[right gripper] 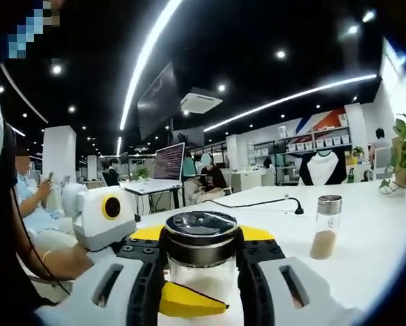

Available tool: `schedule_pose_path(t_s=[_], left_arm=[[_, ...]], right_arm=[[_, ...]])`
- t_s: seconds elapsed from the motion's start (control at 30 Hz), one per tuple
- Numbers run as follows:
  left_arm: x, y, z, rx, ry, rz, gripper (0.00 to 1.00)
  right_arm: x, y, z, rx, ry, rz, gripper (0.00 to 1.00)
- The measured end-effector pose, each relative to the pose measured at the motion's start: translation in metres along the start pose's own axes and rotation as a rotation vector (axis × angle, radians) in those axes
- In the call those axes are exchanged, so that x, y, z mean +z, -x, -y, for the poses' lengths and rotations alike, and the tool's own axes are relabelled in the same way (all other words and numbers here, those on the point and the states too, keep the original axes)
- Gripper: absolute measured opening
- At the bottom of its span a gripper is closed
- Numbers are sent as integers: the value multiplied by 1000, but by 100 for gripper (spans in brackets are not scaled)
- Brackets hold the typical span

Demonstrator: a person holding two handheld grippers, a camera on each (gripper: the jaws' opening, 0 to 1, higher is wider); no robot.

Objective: Rotate the seasoning bottle until the label or dispensing opening points toward the visible target arrow and the bottle remains upright within the marked orientation range

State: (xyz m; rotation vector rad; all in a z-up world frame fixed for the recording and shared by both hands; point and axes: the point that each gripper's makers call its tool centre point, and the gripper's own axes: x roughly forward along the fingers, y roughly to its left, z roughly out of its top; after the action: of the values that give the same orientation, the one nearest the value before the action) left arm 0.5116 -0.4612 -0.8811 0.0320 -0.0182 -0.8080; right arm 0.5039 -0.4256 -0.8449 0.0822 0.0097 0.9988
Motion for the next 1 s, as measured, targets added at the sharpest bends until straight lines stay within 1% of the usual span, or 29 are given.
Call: schedule_pose_path(t_s=[0.03,0.07,0.13,0.23,0.27,0.3,0.37,0.53,0.63,0.73,0.83,0.93,1.0], left_arm=[[-2,-1,-1,16,7,-5,44],[-3,-1,-2,28,10,-6,44],[-5,-1,-6,76,21,-11,44],[-6,1,-12,141,-18,-16,44],[-4,1,-14,159,-32,-14,44],[-4,2,-15,170,-35,-14,44],[-3,2,-17,192,-44,-12,44],[-1,4,-22,231,-38,7,44],[-1,5,-23,272,-44,19,44],[-3,5,-23,286,-52,12,44],[-3,7,-24,314,-56,23,44],[0,7,-25,343,-42,38,44],[0,7,-26,372,-48,30,44]], right_arm=[[-1,-1,2,-18,-16,-3,39],[-2,-2,3,-25,-14,-4,38],[-4,-4,4,-49,-9,-11,38],[-4,-6,4,-64,-5,-9,38],[-2,-6,6,-85,-27,9,38],[-1,-6,9,-110,-63,26,38],[-1,-7,9,-116,-55,26,37],[2,-10,6,-159,-28,28,37],[1,-11,6,-189,-38,40,38],[-1,-12,7,-226,-42,28,38],[-1,-14,5,-242,-29,32,39],[2,-14,6,-267,-37,46,39],[2,-14,6,-289,-45,55,40]])
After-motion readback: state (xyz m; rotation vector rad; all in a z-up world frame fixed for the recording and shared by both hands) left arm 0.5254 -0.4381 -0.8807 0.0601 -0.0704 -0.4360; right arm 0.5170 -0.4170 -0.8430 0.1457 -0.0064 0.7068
